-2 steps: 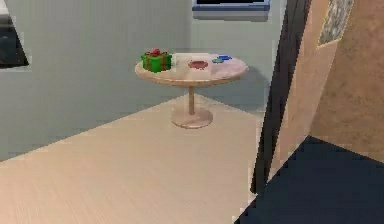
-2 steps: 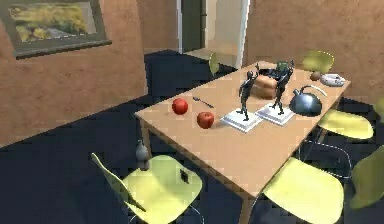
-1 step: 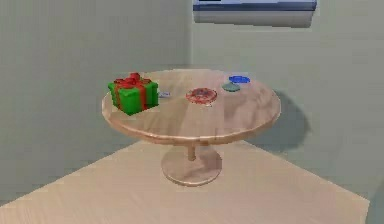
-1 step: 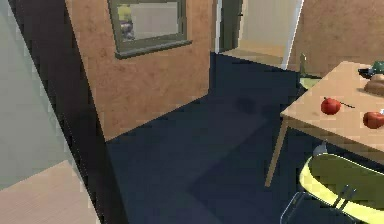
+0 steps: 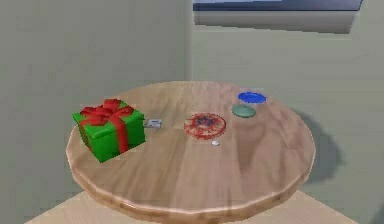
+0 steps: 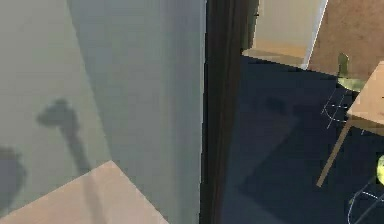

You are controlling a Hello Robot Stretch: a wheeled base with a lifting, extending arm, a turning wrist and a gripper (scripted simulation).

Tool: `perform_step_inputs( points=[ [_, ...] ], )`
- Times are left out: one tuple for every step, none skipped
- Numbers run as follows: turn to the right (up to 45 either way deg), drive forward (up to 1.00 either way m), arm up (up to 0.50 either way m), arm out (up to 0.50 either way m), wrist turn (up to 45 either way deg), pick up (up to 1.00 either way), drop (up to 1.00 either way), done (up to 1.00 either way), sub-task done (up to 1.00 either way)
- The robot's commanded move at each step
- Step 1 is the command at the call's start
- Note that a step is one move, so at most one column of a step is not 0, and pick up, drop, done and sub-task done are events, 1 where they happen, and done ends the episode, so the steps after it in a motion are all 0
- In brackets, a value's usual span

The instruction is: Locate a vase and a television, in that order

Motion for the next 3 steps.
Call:
perform_step_inputs(
  points=[
    [15.0, 0.00, 0.00, 0.00, 0.0, 0.00, 0.00, 0.00, 0.00],
    [0.0, 0.00, 0.00, 0.00, 0.0, 0.00, 0.00, 0.00, 1.00],
    [45.0, 0.00, 0.00, 0.00, 0.0, 0.00, 0.00, 0.00, 0.00]
  ],
)
